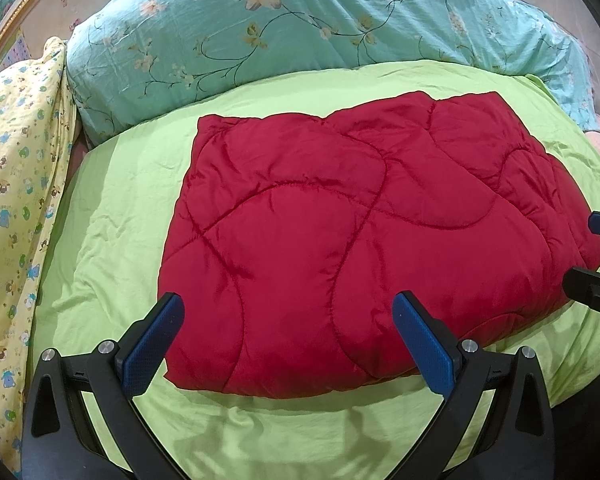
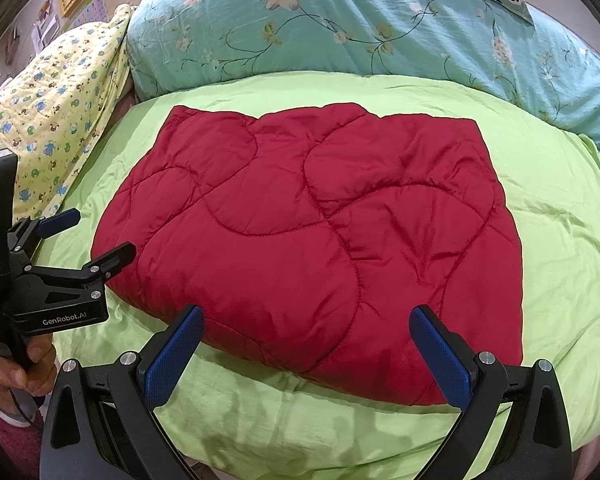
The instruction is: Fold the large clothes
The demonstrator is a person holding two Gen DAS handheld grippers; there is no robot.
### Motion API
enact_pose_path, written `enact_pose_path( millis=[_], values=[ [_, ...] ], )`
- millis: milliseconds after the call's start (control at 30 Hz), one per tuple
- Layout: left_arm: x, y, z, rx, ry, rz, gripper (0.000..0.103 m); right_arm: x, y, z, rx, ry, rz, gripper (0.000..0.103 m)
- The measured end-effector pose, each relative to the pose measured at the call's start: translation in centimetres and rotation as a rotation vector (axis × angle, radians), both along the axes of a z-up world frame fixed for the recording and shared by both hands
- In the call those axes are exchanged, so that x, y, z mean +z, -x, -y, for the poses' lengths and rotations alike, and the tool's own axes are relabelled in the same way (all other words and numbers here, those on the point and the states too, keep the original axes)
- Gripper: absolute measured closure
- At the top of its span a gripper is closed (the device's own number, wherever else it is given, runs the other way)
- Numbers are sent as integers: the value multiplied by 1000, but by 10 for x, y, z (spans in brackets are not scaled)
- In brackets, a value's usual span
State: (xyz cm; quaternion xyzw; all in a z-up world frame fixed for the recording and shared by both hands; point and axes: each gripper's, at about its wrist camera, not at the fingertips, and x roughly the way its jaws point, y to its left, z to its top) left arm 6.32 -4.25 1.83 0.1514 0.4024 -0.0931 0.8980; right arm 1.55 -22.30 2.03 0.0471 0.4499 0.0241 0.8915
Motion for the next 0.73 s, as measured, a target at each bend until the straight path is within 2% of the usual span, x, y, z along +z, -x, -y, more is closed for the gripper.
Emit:
enact_pose_path(
  millis=[533,733],
  values=[
    [-2,0,5,-4,23,-1,0,-6,-1,-6,5,-17,-4,0],
    [-5,-3,7,-4,45,-30,0,-9,-1,-9,14,-23,-8,0]
  ],
)
